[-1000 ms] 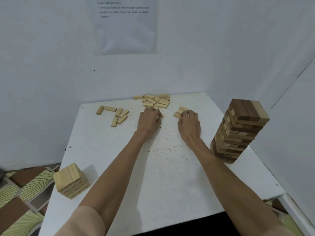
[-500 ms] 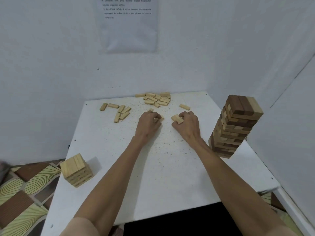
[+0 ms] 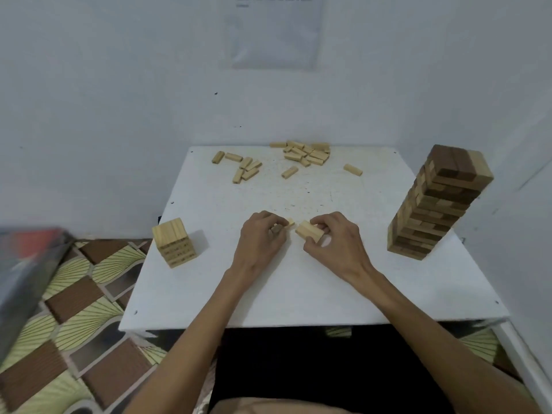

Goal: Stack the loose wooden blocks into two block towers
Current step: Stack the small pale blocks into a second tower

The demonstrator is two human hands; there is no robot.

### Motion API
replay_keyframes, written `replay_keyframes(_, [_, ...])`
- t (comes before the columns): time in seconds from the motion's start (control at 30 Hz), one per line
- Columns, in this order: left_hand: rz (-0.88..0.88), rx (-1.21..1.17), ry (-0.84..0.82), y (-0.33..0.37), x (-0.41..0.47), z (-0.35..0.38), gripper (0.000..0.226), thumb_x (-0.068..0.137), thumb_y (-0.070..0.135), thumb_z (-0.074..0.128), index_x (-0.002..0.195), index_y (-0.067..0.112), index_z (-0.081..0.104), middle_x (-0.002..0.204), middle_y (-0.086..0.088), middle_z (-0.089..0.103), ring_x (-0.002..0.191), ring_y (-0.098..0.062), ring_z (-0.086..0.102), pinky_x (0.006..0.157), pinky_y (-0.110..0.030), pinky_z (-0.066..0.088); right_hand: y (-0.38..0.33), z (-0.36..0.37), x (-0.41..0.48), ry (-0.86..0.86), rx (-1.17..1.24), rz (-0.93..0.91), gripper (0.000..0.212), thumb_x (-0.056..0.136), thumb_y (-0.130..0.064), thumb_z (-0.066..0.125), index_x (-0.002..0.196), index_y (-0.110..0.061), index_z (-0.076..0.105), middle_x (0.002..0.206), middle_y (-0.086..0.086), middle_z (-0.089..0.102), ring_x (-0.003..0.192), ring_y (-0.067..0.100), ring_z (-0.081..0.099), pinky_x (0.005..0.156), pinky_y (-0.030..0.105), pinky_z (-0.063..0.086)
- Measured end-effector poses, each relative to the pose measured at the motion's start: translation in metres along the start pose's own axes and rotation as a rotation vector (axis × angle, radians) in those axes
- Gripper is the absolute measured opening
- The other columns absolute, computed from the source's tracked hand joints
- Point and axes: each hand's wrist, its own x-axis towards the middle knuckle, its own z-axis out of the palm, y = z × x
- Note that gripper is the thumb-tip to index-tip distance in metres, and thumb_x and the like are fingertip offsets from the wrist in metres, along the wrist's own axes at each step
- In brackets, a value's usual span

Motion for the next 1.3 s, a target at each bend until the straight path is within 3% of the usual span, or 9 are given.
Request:
replay_keyframes(0.27, [-0.081, 0.064, 0.030, -0.002, -0.053, -0.014, 0.015, 0.092, 0.012, 0.070, 0.101, 0.020, 0.078, 0.105, 0.005, 0.071, 0.103, -0.019, 0.060, 0.085, -0.031, 0.046, -0.010, 0.014, -0.031, -0.243, -0.008, -0.142, 0.036, 0.079, -0.025, 0.076, 0.114, -0.019, 0.070, 0.104, -0.011, 0.060, 0.103, 0.011, 0.050, 0.084, 0.017, 0.039])
replay_keyframes(0.47, [-0.105, 0.062, 0.014, -0.001, -0.057, -0.018, 0.015, 0.095, 0.012, 0.068, 0.104, 0.020, 0.078, 0.107, 0.005, 0.071, 0.109, -0.017, 0.057, 0.087, -0.025, 0.042, -0.015, 0.013, -0.025, -0.306, -0.019, -0.174, 0.038, 0.082, -0.023, 0.077, 0.120, -0.018, 0.070, 0.108, -0.012, 0.062, 0.106, 0.012, 0.050, 0.089, 0.026, 0.043])
replay_keyframes(0.7, [-0.131, -0.056, 0.002, 0.002, -0.057, -0.029, 0.025, 0.097, 0.016, 0.065, 0.118, 0.023, 0.075, 0.111, 0.010, 0.074, 0.111, -0.012, 0.059, 0.097, -0.028, 0.046, -0.016, 0.010, -0.024, -0.387, 0.173, -0.100, 0.057, 0.087, -0.022, 0.077, 0.138, -0.029, 0.053, 0.117, -0.015, 0.064, 0.108, 0.001, 0.055, 0.091, 0.011, 0.043])
replay_keyframes(0.8, [-0.083, -0.011, -0.084, 0.002, -0.055, -0.037, 0.034, 0.094, 0.015, 0.058, 0.125, 0.020, 0.071, 0.115, 0.009, 0.074, 0.110, -0.013, 0.059, 0.098, -0.032, 0.047, -0.014, 0.009, -0.017, -0.355, 0.192, -0.146, 0.056, 0.088, -0.013, 0.076, 0.139, -0.021, 0.055, 0.123, -0.009, 0.064, 0.110, 0.006, 0.061, 0.098, 0.019, 0.052])
replay_keyframes(0.93, [-0.064, 0.029, -0.159, 0.000, -0.057, -0.042, 0.049, 0.085, 0.025, 0.053, 0.131, 0.019, 0.067, 0.120, 0.008, 0.070, 0.112, -0.012, 0.055, 0.100, -0.031, 0.045, -0.008, 0.009, -0.010, -0.259, 0.107, -0.171, 0.046, 0.090, -0.016, 0.079, 0.132, -0.018, 0.062, 0.124, -0.009, 0.059, 0.105, 0.004, 0.057, 0.089, 0.020, 0.054])
replay_keyframes(1.03, [-0.072, 0.031, -0.147, -0.002, -0.058, -0.042, 0.055, 0.083, 0.044, 0.062, 0.134, 0.022, 0.065, 0.123, 0.012, 0.069, 0.120, -0.010, 0.052, 0.104, -0.034, 0.044, -0.006, 0.006, -0.008, -0.279, 0.093, -0.167, 0.042, 0.091, -0.024, 0.079, 0.130, -0.021, 0.063, 0.120, -0.012, 0.060, 0.102, -0.003, 0.053, 0.082, 0.010, 0.046])
replay_keyframes(1.1, [-0.079, 0.056, -0.137, 0.000, -0.058, -0.038, 0.064, 0.079, 0.056, 0.072, 0.134, 0.024, 0.064, 0.123, 0.014, 0.068, 0.121, -0.010, 0.051, 0.104, -0.034, 0.042, -0.006, 0.005, -0.006, -0.319, 0.098, -0.160, 0.041, 0.091, -0.026, 0.079, 0.129, -0.023, 0.064, 0.112, -0.015, 0.063, 0.102, -0.004, 0.053, 0.079, 0.010, 0.045])
replay_keyframes(1.3, [-0.104, 0.041, -0.130, 0.002, -0.052, -0.035, 0.060, 0.079, 0.046, 0.083, 0.132, 0.028, 0.063, 0.123, 0.017, 0.068, 0.123, -0.008, 0.048, 0.107, -0.041, 0.038, -0.010, 0.006, -0.001, -0.453, 0.141, -0.095, 0.051, 0.086, -0.033, 0.083, 0.132, -0.031, 0.061, 0.100, -0.016, 0.065, 0.096, 0.007, 0.057, 0.077, 0.017, 0.046])
